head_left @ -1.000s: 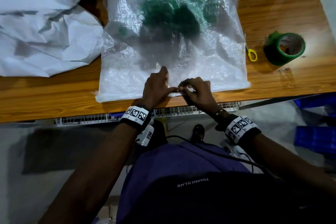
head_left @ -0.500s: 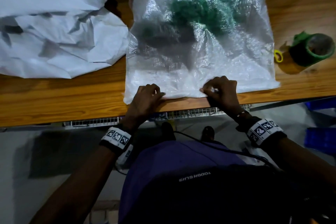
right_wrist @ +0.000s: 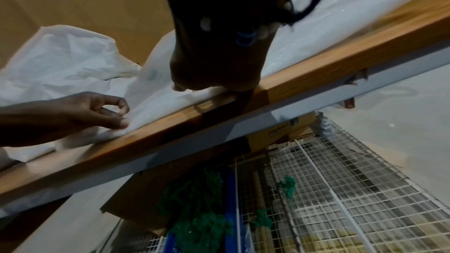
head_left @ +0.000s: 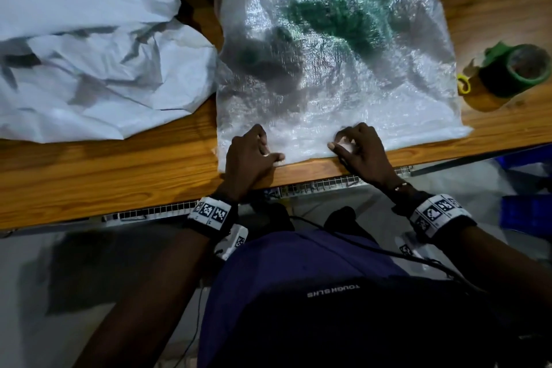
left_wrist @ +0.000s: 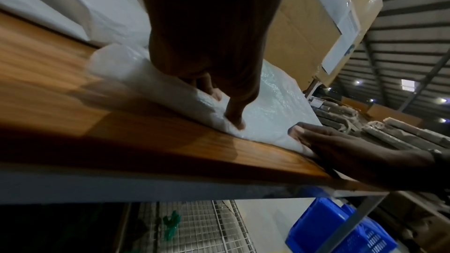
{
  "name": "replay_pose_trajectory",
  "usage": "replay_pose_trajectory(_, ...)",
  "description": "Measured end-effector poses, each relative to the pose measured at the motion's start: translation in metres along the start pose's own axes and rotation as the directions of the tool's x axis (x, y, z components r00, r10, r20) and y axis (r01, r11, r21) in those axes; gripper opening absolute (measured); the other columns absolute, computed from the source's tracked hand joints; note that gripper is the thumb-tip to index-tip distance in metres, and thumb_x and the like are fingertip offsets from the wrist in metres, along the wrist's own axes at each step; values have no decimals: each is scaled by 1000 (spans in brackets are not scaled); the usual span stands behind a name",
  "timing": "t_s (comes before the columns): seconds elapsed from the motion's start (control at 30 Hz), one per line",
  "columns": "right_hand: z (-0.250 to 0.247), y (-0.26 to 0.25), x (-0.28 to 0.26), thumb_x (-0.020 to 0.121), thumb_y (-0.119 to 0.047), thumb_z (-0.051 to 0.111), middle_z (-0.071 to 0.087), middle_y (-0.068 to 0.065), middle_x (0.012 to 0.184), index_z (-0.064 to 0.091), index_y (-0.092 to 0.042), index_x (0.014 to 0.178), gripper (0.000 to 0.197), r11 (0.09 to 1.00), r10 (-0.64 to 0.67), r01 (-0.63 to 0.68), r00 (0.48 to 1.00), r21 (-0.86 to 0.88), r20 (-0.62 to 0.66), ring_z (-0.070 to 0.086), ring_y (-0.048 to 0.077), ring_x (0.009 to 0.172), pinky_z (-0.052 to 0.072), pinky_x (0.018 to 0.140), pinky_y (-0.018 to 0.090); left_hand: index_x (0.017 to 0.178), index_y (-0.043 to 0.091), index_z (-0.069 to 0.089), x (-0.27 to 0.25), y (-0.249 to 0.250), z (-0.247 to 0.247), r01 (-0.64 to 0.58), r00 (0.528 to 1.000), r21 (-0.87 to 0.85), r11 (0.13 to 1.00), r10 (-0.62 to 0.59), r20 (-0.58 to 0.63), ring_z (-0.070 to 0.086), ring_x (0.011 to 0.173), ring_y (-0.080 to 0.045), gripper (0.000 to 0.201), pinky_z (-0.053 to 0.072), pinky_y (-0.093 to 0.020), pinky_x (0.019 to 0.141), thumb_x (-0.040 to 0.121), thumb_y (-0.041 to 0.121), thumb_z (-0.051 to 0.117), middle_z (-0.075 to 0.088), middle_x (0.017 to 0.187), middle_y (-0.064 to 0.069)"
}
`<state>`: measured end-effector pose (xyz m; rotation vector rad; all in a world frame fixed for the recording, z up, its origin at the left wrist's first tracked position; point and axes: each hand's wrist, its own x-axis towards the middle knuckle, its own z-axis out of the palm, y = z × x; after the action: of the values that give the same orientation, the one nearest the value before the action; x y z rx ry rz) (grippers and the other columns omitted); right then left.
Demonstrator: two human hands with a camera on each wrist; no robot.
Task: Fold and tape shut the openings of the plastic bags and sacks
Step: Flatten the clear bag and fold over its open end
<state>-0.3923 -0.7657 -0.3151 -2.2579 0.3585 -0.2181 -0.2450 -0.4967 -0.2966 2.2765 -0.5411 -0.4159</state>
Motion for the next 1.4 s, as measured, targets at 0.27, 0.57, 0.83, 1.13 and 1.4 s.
replay_pose_trajectory(0.27,14,-5,-1,78,-58,86,51,-4,89,69,-30,88,34,997,29,-36,995,-70,-100,50,16,91,42,74,40,74,15,66,3,-14,-17,-139,987,-88,986,145,75,63,65,-8,33,52,-36,63,69,28,97,66,69,4)
replay_pose_trajectory(0.57,19,-4,0,90,-56,76,63,-19,99,76,-41,97,17,992,-77,73,997,-100,-33,54,9,100,44,84,58,100,15,72,-36,-54,-56,-356,934,128,926,347,87,56,98,-17,17,44,-35,83,98,32,72,63,100,2)
replay_pose_trajectory(0.83,18,-9,1,86,-37,85,67,-15,98,80,-33,93,9,995,-49,46,998,-93,-33,54,12,103,29,88,12,101,15,79,-38,-66,-63,-197,980,-73,978,193,-55,66,87,2,14,47,-19,74,90,22,82,76,97,9)
replay_pose_trajectory(1.13,19,-2,2,89,-42,81,68,-17,101,76,-43,95,7,998,-6,6,1000,-70,-1,55,12,110,34,93,47,89,11,73,-33,-61,-49,79,971,-293,953,-140,-195,73,80,-10,23,54,-22,71,76,14,92,77,86,3)
replay_pose_trajectory(1.4,18,-1,2,93,-42,78,68,-15,104,77,-40,100,7,995,-89,89,996,-44,9,56,20,110,39,96,56,81,13,75,-37,-63,-45,-54,964,-219,974,-6,-265,67,75,-14,14,54,-36,67,78,14,89,74,84,3)
